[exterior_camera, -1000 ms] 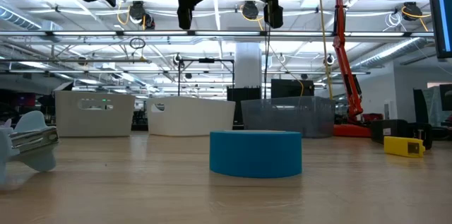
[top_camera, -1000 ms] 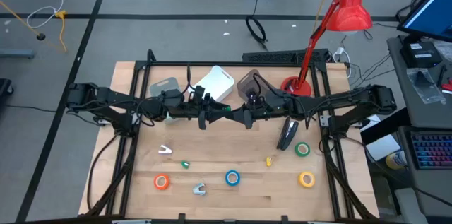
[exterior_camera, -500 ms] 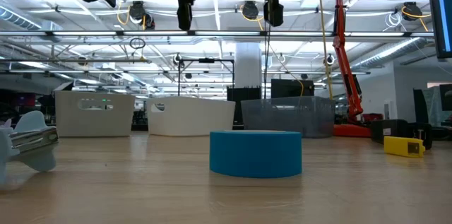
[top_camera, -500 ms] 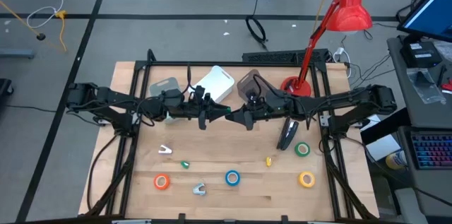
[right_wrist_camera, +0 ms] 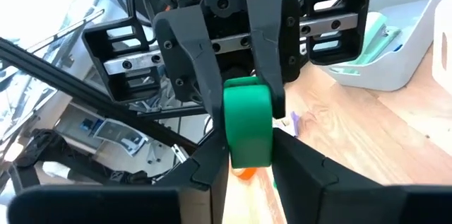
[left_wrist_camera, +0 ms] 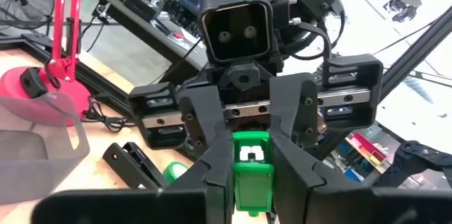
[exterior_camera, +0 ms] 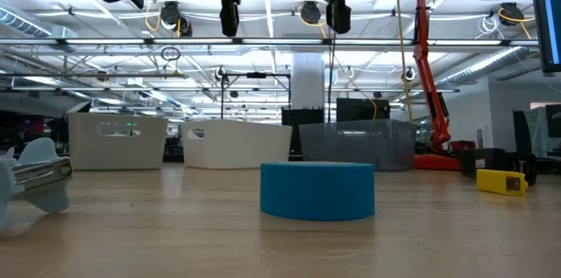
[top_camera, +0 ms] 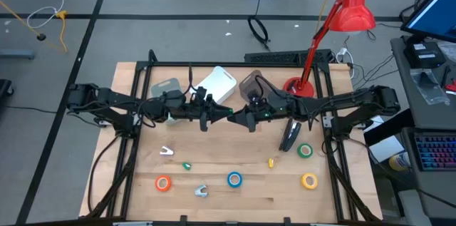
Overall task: Pick and place Stapler, Stapler remover, tape
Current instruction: Put the top green small stapler into the gray bin
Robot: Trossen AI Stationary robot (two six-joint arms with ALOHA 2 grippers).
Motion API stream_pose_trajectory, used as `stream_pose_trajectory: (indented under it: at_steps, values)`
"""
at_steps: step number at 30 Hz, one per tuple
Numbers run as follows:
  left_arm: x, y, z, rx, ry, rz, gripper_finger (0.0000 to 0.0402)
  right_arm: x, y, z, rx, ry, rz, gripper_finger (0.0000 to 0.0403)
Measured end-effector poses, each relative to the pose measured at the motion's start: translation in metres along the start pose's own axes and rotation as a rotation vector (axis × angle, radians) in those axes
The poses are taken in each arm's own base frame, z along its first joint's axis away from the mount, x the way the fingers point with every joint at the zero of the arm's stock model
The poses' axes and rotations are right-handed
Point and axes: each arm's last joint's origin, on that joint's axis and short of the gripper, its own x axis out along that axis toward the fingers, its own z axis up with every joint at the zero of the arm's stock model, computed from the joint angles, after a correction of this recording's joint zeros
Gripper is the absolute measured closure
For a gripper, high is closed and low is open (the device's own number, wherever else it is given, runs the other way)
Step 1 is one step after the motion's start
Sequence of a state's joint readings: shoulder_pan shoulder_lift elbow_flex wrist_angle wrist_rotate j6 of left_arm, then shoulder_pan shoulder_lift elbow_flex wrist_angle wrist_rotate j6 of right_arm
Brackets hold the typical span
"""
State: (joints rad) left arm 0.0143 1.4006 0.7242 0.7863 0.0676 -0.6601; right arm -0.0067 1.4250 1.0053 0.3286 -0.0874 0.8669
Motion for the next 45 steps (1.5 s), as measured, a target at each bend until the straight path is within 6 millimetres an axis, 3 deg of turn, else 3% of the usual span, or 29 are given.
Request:
stream_pose_trajectory:
  at_steps: [9, 17, 24, 31, 37, 45]
  values:
    - [0.0, -0.002, 0.001, 0.002, -0.005, -0.022, 0.0341, 0.0, 0.0, -0.001, -0.066, 0.02, 0.017, 0.0256]
    - [0.0, -0.002, 0.002, 0.01, -0.015, -0.025, 0.0342, 0.0, 0.0, -0.006, -0.069, 0.137, 0.075, 0.0223]
    - [-0.001, 0.008, 0.006, 0.027, -0.002, 0.018, 0.0342, -0.002, -0.008, -0.016, -0.056, 0.298, 0.053, 0.0221]
    - [-0.008, 0.021, 0.011, 0.018, 0.07, 0.114, 0.0342, -0.011, -0.02, -0.027, -0.142, 0.403, -0.114, 0.0236]
    - [-0.023, 0.028, 0.016, 0.004, 0.145, 0.254, 0.0343, -0.036, -0.015, -0.025, -0.305, 0.334, -0.236, 0.0243]
    - [-0.055, 0.036, 0.024, -0.003, 0.206, 0.544, 0.0343, -0.098, -0.027, -0.038, -0.355, 0.18, -0.282, 0.0243]
